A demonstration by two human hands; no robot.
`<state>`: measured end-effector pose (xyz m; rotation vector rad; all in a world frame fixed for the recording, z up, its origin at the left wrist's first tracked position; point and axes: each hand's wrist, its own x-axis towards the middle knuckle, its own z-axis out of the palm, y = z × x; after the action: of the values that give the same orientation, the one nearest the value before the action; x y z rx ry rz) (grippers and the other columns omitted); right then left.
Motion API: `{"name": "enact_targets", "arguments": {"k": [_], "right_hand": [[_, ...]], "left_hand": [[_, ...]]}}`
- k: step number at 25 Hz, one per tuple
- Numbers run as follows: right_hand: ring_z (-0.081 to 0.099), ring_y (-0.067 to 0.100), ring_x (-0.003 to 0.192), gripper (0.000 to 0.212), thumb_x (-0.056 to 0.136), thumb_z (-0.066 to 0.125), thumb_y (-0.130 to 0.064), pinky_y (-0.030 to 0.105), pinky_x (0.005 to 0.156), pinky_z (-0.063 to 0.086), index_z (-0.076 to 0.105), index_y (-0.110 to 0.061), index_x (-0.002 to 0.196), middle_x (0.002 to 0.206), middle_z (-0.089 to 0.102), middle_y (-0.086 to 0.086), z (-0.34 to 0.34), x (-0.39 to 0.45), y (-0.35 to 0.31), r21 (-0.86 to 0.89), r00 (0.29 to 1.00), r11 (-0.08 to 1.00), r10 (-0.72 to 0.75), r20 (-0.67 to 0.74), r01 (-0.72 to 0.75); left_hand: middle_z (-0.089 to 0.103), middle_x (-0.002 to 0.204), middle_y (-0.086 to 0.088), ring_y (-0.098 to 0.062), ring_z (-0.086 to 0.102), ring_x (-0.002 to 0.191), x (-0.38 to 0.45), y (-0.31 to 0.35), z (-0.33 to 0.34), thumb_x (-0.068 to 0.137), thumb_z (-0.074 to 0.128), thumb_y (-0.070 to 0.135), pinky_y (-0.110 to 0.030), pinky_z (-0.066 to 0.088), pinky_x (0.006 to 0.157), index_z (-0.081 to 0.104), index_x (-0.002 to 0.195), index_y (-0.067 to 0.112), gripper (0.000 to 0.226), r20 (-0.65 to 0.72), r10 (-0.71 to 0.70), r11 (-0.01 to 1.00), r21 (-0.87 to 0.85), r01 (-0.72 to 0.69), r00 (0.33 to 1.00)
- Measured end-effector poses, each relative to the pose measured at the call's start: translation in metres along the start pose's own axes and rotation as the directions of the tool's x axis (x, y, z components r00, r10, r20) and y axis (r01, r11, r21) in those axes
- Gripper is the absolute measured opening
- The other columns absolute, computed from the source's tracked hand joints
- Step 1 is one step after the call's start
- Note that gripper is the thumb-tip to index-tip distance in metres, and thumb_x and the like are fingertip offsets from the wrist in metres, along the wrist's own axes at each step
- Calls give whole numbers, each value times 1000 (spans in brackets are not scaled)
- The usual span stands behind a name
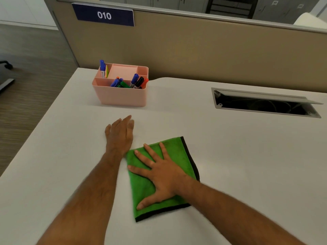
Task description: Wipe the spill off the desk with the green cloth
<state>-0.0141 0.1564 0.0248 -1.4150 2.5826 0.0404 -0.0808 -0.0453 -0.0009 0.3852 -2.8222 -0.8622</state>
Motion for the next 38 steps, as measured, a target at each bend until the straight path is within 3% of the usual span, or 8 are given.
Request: {"name": "enact_targets", "arguments": {"k": [3, 9, 19, 24, 32, 38], "right_hand": [[-21, 36, 150, 112, 64, 34, -99, 73, 110, -12, 6, -42, 156, 167, -6, 6, 0, 17, 23, 4, 997, 997, 77, -20, -77], [-21, 35, 150, 112, 60, 21, -103, 73, 109, -13, 1, -47, 155, 168, -8, 5, -4, 46, 74, 48, 959, 958, 283, -32, -281], [-17, 36, 151, 112, 60, 14, -104, 73, 112, -8, 2, -45, 155, 168, -9, 4, -6, 23, 167, 116, 798, 796, 601, -32, -595], [-17, 35, 151, 112, 60, 13, -105, 74, 112, -7, 0, -46, 155, 168, -9, 3, 0, -24, 196, 140, 699, 694, 715, -12, -707], [-15, 36, 152, 115, 60, 11, -105, 73, 113, -5, 1, -43, 156, 168, -9, 7, 16, -95, 172, 189, 554, 544, 832, 2, -817], [-19, 40, 150, 119, 58, 8, -105, 75, 111, -4, -2, -39, 157, 166, -13, 12, 15, -78, 120, 182, 579, 568, 815, 10, -803]], "left_hand": [[50, 149, -4, -21, 32, 145, 11, 2, 1, 99, 14, 50, -46, 8, 122, 45, 145, 24, 61, -11, -71, 996, -53, 70, 997], [31, 161, 5, -19, 15, 151, 7, 1, 10, 101, 14, 52, -50, 1, 122, 32, 151, 27, 59, 69, 10, 982, 190, -23, 998], [22, 164, 7, -19, 7, 153, 10, 3, 11, 92, 6, 65, -51, -2, 122, 31, 151, 34, 71, 121, 20, 948, 313, -57, 992], [24, 163, 5, -19, 9, 153, 9, 4, 11, 98, 12, 60, -52, -1, 122, 33, 151, 33, 63, 111, 22, 950, 308, -55, 994], [27, 162, 4, -21, 11, 153, 9, 5, 12, 100, 17, 56, -53, 0, 122, 36, 150, 32, 59, 104, 22, 951, 305, -53, 994], [27, 163, 3, -22, 11, 152, 9, 6, 13, 99, 15, 57, -53, -1, 122, 35, 150, 31, 60, 104, 24, 948, 313, -56, 994]]}}
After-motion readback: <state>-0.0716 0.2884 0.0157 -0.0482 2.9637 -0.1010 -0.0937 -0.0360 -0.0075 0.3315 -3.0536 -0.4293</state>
